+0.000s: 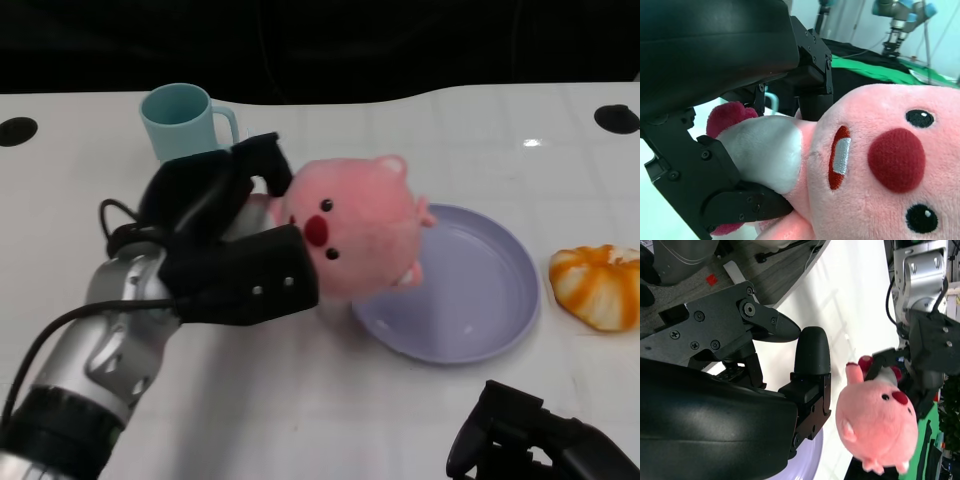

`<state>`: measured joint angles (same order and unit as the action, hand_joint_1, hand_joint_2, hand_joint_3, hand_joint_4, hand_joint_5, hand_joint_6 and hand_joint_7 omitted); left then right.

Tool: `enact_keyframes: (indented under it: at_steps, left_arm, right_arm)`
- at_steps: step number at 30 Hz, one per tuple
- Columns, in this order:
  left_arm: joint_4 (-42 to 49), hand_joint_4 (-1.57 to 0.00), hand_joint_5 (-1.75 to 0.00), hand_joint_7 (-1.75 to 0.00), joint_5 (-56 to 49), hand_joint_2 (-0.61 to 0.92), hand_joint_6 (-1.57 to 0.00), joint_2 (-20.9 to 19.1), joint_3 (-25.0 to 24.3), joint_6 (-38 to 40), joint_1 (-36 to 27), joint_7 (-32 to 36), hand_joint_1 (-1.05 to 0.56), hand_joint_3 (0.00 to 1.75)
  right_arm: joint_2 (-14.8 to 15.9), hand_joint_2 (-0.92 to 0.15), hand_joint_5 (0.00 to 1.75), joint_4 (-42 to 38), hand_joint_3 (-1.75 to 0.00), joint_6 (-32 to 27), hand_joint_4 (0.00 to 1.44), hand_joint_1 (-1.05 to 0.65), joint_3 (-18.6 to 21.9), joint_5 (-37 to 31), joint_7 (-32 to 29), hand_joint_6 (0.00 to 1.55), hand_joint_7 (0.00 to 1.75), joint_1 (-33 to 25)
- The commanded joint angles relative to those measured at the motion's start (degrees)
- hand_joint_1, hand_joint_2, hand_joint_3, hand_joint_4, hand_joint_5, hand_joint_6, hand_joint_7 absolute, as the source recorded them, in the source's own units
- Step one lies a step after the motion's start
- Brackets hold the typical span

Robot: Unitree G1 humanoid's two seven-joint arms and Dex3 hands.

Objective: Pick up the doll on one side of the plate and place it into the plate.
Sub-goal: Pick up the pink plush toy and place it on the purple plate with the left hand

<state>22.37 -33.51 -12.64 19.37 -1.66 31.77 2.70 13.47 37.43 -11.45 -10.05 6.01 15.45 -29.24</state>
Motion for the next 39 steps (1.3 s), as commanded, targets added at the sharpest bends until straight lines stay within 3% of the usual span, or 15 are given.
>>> enact_keyframes:
  at_steps: [1, 12, 16, 26, 27, 28, 31, 33, 34, 35, 37, 39]
  left_arm:
    - [2.44, -0.95, -1.75, -1.75, -0.83, 0.36, -0.77, 1.87, 1.03, 0.93, 3.48, 0.31, -0.19, 1.29]
    - [12.24, -0.95, -1.75, -1.75, -2.10, 0.39, -0.77, 9.61, 4.91, 2.69, 11.04, 0.66, -0.19, 1.29]
    - [16.94, -0.93, -1.75, -1.75, -3.23, 0.48, -0.73, 12.33, 6.88, 2.68, 13.89, 1.94, -0.21, 1.12]
    - [29.37, -0.89, -1.75, -1.75, -2.09, 0.51, -0.70, 17.45, 7.57, 1.38, 20.47, 3.61, -0.20, 0.94]
    - [30.04, -0.86, -1.75, -1.65, -1.17, 0.54, -0.69, 17.97, 6.98, 1.78, 20.92, 2.61, -0.21, 0.84]
    - [30.56, -0.79, -1.75, -1.43, -0.24, 0.60, -0.72, 18.39, 6.42, 2.03, 21.27, 1.79, -0.21, 0.72]
    - [31.87, -0.74, -1.66, -0.97, 2.66, 0.62, -0.76, 19.64, 4.87, 2.11, 22.10, -0.35, -0.20, 0.67]
    - [32.12, -0.66, -1.57, -0.63, 3.44, 0.71, -0.73, 19.71, 4.93, 1.76, 22.51, -2.60, -0.22, 0.54]
    - [31.96, -0.52, -1.32, -0.40, 3.40, 0.80, -0.65, 19.37, 5.40, 1.08, 22.47, -3.67, -0.27, 0.38]
    - [31.67, -0.43, -1.12, -0.28, 3.08, 0.86, -0.59, 19.02, 5.99, 0.75, 22.45, -4.66, -0.32, 0.28]
    - [31.00, -0.25, -0.76, -0.10, 2.10, 0.91, -0.43, 18.38, 7.21, 0.86, 22.54, -6.48, -0.46, 0.24]
    - [30.36, -0.20, -0.65, -0.06, 1.40, 0.92, -0.38, 17.93, 8.12, 1.15, 22.55, -7.58, -0.51, 0.25]
  right_arm:
    - [0.36, -0.75, 1.75, 0.51, -0.84, 0.47, 0.66, -0.16, 0.25, 0.32, 0.15, 0.45, 1.67, -0.87]
    - [0.30, -0.76, 1.75, 1.28, -0.81, 0.33, 0.66, -0.18, -0.33, -0.13, -0.16, 0.45, 1.67, -1.39]
    - [0.22, -0.77, 1.75, 1.43, -0.81, 0.06, 0.66, -0.17, -0.58, -0.14, -0.25, 0.45, 1.67, -1.26]
    - [-0.28, -0.78, 1.75, 2.33, -0.80, -0.58, 0.66, -0.18, -1.92, -0.93, -1.07, 0.45, 1.68, -1.20]
    - [-0.32, -0.78, 1.75, 2.35, -0.80, -0.50, 0.66, -0.18, -2.03, -0.94, -1.09, 0.45, 1.68, -1.24]
    - [-0.32, -0.78, 1.75, 2.37, -0.80, -0.43, 0.66, -0.18, -2.13, -0.96, -1.12, 0.45, 1.69, -1.27]
    - [-0.20, -0.78, 1.75, 2.60, -0.80, -0.53, 0.66, -0.19, -2.23, -1.00, -1.24, 0.45, 1.69, -1.31]
    - [-0.11, -0.78, 1.75, 2.82, -0.80, -0.87, 0.66, -0.19, -2.25, -1.07, -1.37, 0.45, 1.69, -1.28]
    - [-0.03, -0.78, 1.75, 2.92, -0.80, -1.01, 0.66, -0.19, -2.25, -1.14, -1.39, 0.45, 1.69, -1.23]
    - [0.03, -0.78, 1.75, 2.97, -0.80, -1.07, 0.66, -0.19, -2.22, -1.18, -1.37, 0.45, 1.69, -1.19]
    - [0.05, -0.78, 1.75, 2.96, -0.80, -1.10, 0.67, -0.19, -2.14, -1.03, -1.22, 0.45, 1.69, -1.11]
    - [0.14, -0.78, 1.75, 2.94, -0.80, -1.05, 0.67, -0.19, -2.09, -1.12, -1.16, 0.45, 1.69, -1.10]
